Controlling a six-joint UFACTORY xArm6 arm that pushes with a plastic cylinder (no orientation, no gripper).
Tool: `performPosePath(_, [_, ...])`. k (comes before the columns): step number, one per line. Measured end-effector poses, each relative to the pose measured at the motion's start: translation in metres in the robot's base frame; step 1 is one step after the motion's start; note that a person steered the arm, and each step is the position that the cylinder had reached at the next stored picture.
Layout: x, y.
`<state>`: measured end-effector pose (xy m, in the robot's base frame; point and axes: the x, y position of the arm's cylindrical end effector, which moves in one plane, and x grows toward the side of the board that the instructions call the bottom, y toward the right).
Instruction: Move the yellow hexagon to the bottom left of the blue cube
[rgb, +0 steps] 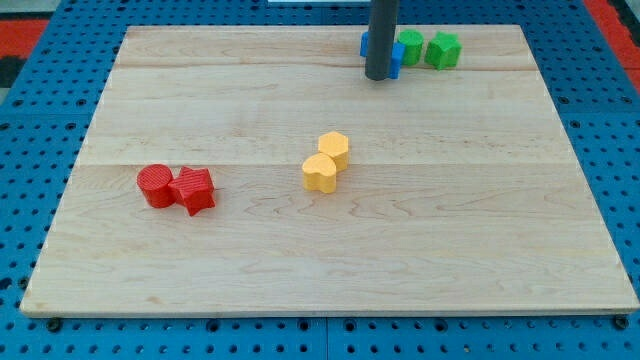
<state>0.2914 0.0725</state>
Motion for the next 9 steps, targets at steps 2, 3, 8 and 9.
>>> performPosePath(2, [0.124, -0.023])
performPosePath(3, [0.224, -0.050])
performPosePath(8, [0.059, -0.035])
performPosePath(9, [0.022, -0.035])
